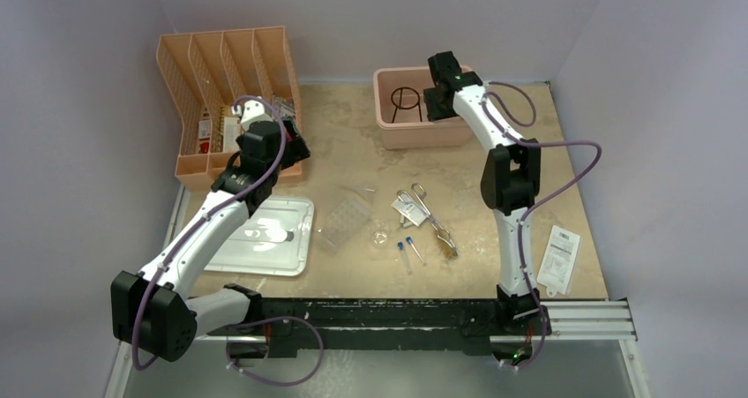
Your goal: Organize the chemistry lab equipment
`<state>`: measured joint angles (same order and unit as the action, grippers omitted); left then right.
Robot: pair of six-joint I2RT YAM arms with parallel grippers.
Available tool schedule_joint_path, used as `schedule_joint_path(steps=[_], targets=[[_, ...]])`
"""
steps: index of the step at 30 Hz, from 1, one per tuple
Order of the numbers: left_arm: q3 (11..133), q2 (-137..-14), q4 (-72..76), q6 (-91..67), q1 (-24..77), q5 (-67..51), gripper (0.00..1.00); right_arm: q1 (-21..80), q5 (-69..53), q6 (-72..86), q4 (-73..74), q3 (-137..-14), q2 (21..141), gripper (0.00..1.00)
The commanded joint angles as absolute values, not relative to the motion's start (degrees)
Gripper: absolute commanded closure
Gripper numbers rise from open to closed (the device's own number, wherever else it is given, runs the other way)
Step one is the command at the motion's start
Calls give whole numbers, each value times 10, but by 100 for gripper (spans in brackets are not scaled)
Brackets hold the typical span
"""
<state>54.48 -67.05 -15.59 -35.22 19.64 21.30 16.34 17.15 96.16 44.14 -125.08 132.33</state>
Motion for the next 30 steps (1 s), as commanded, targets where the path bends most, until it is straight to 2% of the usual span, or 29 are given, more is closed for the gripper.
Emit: schedule_joint_path(steps=[1,10,16,20,22,25,30], targets=[[557,-667,-145,-335,195,203,21,160,221,862,433,-1244,1246,51],[563,-669,-142,-337,195,180,21,159,252,688,349,-1143,1104,44],[575,-674,-148,-342,195,162,21,159,115,379,230,-981,959,40],[586,-684,-150,-350,195,144,19,160,11,261,223,-858,849,36],[591,-693,-148,-358,195,125,19,160,1,208,231,-807,804,33],[596,-708,-138,-371,195,91,19,161,-55,196,266,-725,757,30],[613,-737,-138,-391,196,32,19,161,-120,223,292,-604,755,29]])
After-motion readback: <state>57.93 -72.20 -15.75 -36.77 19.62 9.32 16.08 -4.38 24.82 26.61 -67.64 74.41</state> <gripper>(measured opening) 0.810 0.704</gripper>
